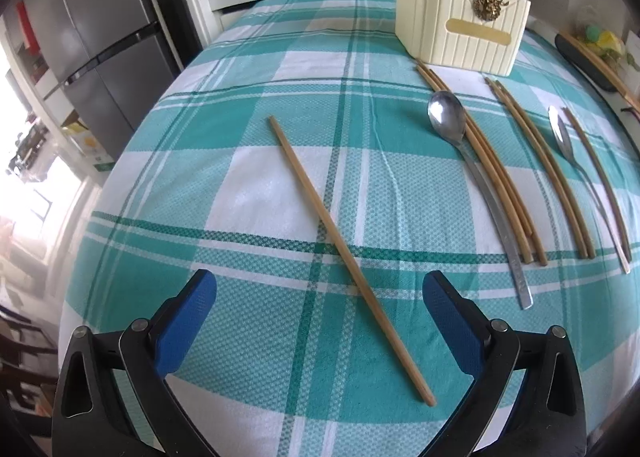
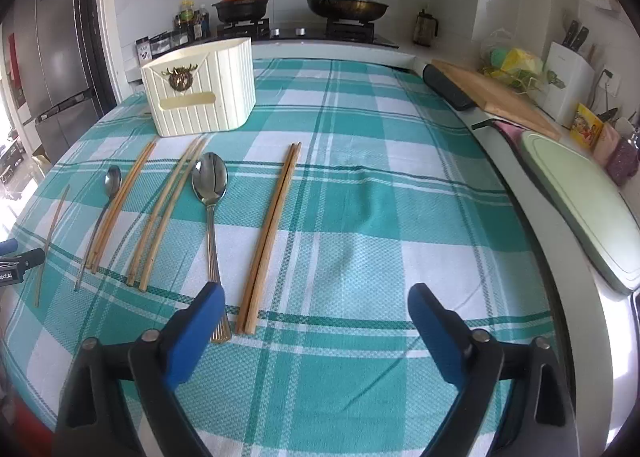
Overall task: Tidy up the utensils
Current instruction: 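Lower the right tool onto a lone wooden chopstick and close it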
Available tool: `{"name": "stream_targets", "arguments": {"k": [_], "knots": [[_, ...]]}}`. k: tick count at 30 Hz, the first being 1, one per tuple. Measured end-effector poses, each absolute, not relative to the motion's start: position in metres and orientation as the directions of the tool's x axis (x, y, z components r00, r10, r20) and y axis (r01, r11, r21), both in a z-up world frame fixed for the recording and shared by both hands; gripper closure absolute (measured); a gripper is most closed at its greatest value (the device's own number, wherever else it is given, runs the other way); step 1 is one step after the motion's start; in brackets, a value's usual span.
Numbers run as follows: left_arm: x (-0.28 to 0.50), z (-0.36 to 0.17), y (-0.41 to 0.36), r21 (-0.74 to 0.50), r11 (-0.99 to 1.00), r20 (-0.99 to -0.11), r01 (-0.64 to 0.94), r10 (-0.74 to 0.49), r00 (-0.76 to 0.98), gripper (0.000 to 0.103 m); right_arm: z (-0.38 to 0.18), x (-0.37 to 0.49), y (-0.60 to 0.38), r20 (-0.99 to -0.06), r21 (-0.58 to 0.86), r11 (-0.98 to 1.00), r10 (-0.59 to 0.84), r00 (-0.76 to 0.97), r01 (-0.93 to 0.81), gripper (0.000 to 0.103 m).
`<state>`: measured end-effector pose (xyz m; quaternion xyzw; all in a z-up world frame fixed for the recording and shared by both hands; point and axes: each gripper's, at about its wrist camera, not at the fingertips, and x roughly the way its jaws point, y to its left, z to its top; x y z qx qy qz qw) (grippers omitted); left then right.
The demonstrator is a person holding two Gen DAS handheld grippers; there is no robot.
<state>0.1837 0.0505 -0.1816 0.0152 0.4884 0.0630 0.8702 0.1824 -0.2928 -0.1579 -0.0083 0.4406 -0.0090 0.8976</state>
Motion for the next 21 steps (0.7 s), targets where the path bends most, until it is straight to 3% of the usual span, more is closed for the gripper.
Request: {"name": "stream_targets", "arguments": {"k": [6, 9, 11, 14, 17, 19, 21], "knots": [[0.189, -0.192, 0.054, 0.089, 0.991, -0.859, -0.101, 0.128, 0.496, 0.0, -0.189, 0.222, -0.289, -0.859, 0.018, 0.998, 0.045, 0.51, -0.058, 0.049], [0.191, -0.193, 0.057, 0.077, 0.992, -0.861, -0.102, 0.118, 0.495, 0.0, -0.189, 0.233, -0.289, -0.868, 0.02, 0.999, 0.042, 0.494, -0.051, 0.051], [0.192, -0.193, 0.059, 0.063, 0.993, -0.864, -0.103, 0.106, 0.492, 0.0, -0.191, 0.239, -0.289, -0.883, -0.016, 0.998, 0.012, 0.469, -0.055, 0.063], [0.193, -0.194, 0.062, 0.036, 0.994, -0.874, -0.1, 0.08, 0.479, 0.0, -0.19, 0.242, -0.287, -0.889, -0.031, 0.996, 0.009, 0.458, -0.081, 0.063], [0.196, -0.195, 0.07, 0.013, 0.996, -0.894, -0.089, 0.051, 0.446, 0.0, -0.189, 0.242, -0.286, -0.892, -0.028, 0.993, 0.026, 0.451, -0.113, 0.076], [0.196, -0.194, 0.074, 0.031, 0.997, -0.899, -0.073, 0.059, 0.433, 0.0, -0.189, 0.24, -0.287, -0.893, -0.03, 0.993, 0.023, 0.449, -0.111, 0.093], [0.196, -0.192, 0.079, 0.051, 0.998, -0.898, -0.044, 0.065, 0.435, 0.007, -0.188, 0.237, -0.291, -0.895, -0.017, 0.996, 0.025, 0.446, -0.089, 0.096]]}}
